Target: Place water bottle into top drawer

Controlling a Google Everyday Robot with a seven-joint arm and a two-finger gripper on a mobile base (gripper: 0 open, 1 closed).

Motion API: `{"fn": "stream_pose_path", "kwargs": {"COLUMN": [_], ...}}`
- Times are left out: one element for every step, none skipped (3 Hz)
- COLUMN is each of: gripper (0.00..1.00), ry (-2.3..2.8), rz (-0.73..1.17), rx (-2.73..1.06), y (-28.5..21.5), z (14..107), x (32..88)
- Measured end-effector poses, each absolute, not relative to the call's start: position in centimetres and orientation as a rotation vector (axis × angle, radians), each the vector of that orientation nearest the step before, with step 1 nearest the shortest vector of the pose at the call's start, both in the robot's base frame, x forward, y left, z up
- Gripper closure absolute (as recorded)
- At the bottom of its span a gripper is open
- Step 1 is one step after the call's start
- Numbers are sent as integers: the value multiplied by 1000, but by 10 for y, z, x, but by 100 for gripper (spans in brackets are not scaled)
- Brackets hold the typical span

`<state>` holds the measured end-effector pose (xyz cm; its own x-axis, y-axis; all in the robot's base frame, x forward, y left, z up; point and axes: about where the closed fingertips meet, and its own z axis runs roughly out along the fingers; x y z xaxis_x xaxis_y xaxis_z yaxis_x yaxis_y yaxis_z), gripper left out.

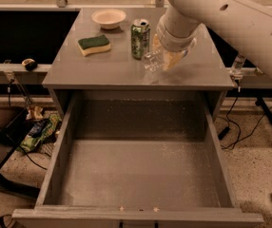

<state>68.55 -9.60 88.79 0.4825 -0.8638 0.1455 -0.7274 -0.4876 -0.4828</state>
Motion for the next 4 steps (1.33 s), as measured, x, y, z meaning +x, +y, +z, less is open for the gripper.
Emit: {"fn": "stream_pose_path", "kwargs": {"gripper": [100, 100, 100, 100], "ry": [1357, 1415, 1481, 1566], "rz": [-537, -526, -555, -656], "rx": [-2351, -2328, -2344, -2394], "y": [-92, -100, -107, -105], "z": [885, 878, 879, 894], "x": [674, 661, 652, 627]}}
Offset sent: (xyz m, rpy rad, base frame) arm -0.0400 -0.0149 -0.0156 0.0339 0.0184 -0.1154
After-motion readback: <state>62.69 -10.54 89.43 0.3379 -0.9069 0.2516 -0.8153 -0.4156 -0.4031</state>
